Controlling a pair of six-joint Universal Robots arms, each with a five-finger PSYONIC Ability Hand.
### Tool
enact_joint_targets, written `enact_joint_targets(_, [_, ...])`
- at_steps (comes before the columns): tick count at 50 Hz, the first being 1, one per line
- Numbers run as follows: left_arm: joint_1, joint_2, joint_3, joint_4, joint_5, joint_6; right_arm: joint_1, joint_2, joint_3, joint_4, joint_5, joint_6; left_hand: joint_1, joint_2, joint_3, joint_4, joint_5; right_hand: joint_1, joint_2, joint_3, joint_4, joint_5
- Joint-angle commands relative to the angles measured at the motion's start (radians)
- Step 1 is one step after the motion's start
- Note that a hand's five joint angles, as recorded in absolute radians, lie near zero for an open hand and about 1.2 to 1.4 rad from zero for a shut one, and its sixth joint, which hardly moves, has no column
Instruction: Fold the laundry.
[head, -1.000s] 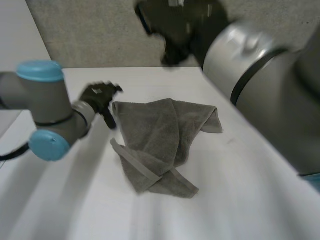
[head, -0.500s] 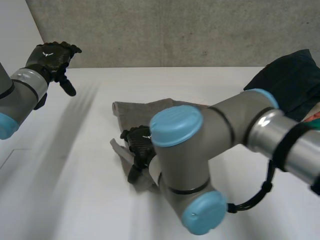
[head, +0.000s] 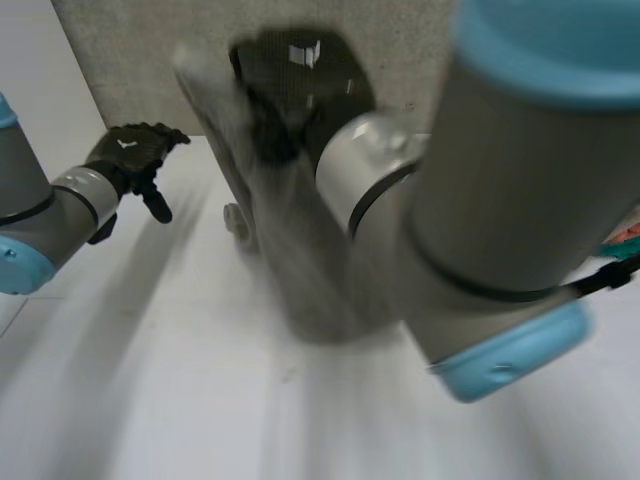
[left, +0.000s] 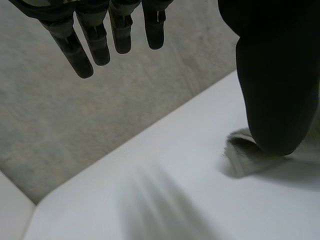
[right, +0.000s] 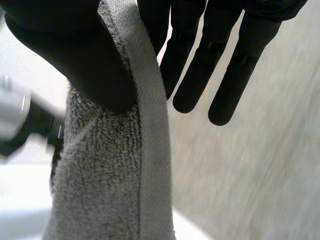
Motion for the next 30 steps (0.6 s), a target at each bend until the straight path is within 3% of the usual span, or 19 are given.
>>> enact_joint_targets(1, [-0.063, -0.086, 0.063, -0.027, 0.015, 0.008, 0.018, -0.145, -0.028, -0.013, -0.063, -0.014, -0.034, -0.029, -0.040, -0.026, -0.051, 0.277, 0.219, 0.211, 0.202, 0.223])
enact_joint_targets(11, [-0.210, -0.183, 0.164, -0.093, -0.048, -0.030, 0.018, -0.195, -0.105, 0.006, -0.064, 0.030, -0.011, -0.006, -0.017, -0.003, -0.028, 0.277, 0.219, 0.211, 0.202, 0.223])
enact_joint_targets(12, [-0.227, -0.198, 0.186, -0.099, -0.081, -0.063, 0.008, -0.200, -0.103, 0.013, -0.061, 0.059, 0.328, 0.332, 0.321, 0.335, 0.310, 0.277, 0.219, 0.211, 0.202, 0.223])
enact_joint_targets(16, [-0.250, -0.215, 0.220, -0.143, -0.146, -0.171, -0.073, -0.226, -0.083, 0.013, -0.066, 0.124, 1.186, 1.191, 1.180, 1.194, 1.168, 0.277, 0.219, 0.211, 0.202, 0.223])
enact_joint_targets(18, [-0.253, -0.207, 0.224, -0.186, -0.157, -0.203, -0.119, -0.231, -0.070, 0.009, -0.067, 0.134, 1.188, 1.193, 1.182, 1.196, 1.170, 0.277, 0.219, 0.211, 0.202, 0.223])
enact_joint_targets(22, [-0.224, -0.122, 0.218, -0.234, -0.163, -0.248, -0.234, -0.234, -0.013, -0.001, -0.084, 0.121, 1.188, 1.193, 1.182, 1.196, 1.170, 0.277, 0.219, 0.211, 0.202, 0.223])
enact_joint_targets(30, [0.020, 0.265, 0.105, -0.144, -0.137, -0.231, -0.462, -0.208, 0.101, -0.011, -0.150, 0.049, 1.188, 1.193, 1.182, 1.196, 1.170, 0.277, 0.219, 0.211, 0.202, 0.223])
